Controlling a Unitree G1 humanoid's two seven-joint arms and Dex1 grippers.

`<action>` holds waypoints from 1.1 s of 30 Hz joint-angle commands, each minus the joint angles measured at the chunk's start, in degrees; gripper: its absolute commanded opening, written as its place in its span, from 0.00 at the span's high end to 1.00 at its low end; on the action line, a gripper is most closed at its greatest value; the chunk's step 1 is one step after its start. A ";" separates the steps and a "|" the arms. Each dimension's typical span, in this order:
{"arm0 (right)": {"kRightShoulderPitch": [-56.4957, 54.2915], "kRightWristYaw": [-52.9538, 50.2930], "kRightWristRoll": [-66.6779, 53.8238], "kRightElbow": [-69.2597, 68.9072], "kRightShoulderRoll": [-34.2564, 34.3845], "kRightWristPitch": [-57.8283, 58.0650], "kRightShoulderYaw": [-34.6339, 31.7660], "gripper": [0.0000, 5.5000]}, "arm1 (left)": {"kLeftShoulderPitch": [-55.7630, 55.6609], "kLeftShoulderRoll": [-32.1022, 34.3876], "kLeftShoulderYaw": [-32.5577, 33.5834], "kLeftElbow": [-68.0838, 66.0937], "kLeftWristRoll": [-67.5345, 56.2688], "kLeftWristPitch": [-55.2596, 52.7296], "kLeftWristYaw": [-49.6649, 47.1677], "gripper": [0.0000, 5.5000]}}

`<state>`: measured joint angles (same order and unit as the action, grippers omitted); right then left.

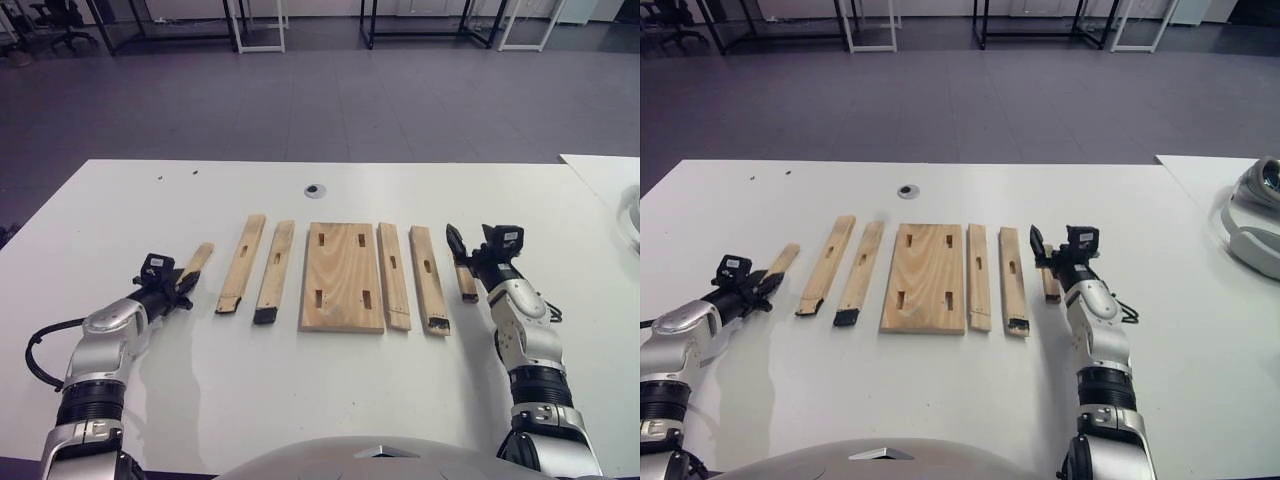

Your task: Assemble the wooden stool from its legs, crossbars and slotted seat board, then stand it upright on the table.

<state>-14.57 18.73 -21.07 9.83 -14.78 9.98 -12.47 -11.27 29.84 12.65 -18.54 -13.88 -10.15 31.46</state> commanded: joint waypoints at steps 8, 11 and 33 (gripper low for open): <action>-14.87 -3.63 -29.38 -15.43 12.44 22.95 -0.32 0.25 | -15.34 -18.15 -18.74 20.11 -3.83 -0.37 4.44 0.77; -14.50 -5.06 -31.14 -16.05 13.17 25.09 -0.21 0.25 | -15.90 -17.84 -20.40 20.60 -2.67 -0.56 5.29 0.77; -11.43 -8.13 -36.20 -18.47 12.48 31.91 -0.44 0.92 | -15.67 -14.83 -23.30 21.33 1.45 0.87 8.20 0.77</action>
<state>-27.17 10.77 -58.55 -7.90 -1.55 42.33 -12.96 -26.61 14.37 -9.87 2.30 -12.92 -9.59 38.56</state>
